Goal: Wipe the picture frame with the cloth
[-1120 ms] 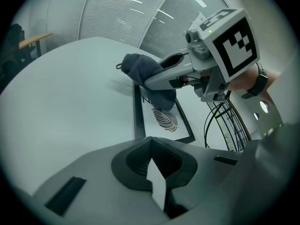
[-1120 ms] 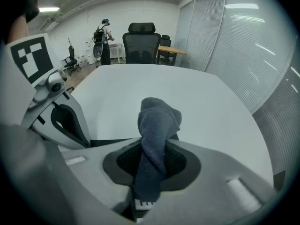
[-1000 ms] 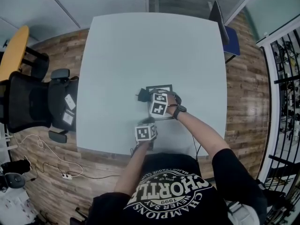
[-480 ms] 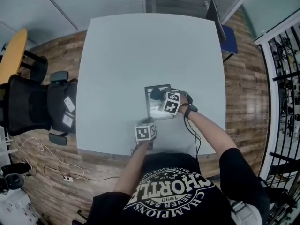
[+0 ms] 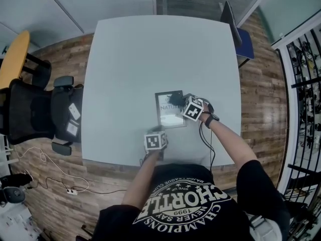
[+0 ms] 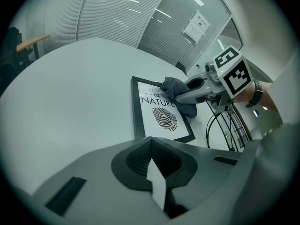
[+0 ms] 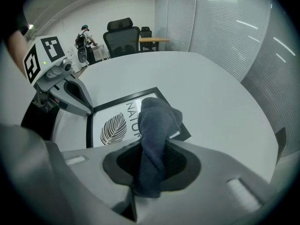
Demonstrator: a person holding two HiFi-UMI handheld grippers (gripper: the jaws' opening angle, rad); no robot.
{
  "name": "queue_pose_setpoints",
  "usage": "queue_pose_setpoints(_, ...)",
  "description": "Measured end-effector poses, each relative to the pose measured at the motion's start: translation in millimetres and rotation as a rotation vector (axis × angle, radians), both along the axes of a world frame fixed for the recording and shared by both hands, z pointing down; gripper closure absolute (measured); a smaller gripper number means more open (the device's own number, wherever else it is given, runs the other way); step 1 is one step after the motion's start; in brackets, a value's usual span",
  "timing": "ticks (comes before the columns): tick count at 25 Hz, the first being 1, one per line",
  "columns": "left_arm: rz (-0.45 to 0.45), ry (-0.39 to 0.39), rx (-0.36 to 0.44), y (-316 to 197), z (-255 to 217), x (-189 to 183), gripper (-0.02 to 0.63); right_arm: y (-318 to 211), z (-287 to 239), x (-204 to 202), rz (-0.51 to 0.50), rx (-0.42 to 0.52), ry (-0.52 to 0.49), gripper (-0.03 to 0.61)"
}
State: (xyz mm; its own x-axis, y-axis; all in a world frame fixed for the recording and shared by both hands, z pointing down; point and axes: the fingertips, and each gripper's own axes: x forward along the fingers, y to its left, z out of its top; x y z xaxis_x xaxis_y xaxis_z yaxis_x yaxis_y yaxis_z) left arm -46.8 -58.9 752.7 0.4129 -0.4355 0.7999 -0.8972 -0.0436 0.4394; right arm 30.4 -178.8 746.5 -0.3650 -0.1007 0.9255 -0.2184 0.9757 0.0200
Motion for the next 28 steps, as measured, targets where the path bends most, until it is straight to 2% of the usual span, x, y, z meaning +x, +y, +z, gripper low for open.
queue_pose_setpoints(5,0.0,-0.001,0.004,0,1,0,0.612,4,-3,-9,-0.027,0.037,0.027,0.494)
queue_pose_setpoints(10,-0.002,0.003,0.005,-1,0,-4,0.612,20,-17,-69,-0.151,0.056,-0.049,0.494)
queue_pose_setpoints(13,-0.003,0.008,0.005,0,-1,-2,0.612,30,-20,-99,-0.186,0.029,-0.087,0.494)
queue_pose_setpoints(16,-0.003,0.011,0.004,-1,0,-3,0.612,38,-10,-117,-0.206,0.0,-0.082,0.494)
queue_pose_setpoints(21,0.0,0.013,0.005,0,1,-4,0.612,37,0,-110,-0.158,-0.021,-0.078,0.494)
queue_pose_setpoints(28,0.003,0.009,0.005,1,1,-5,0.612,32,2,-56,-0.137,-0.001,0.006,0.494)
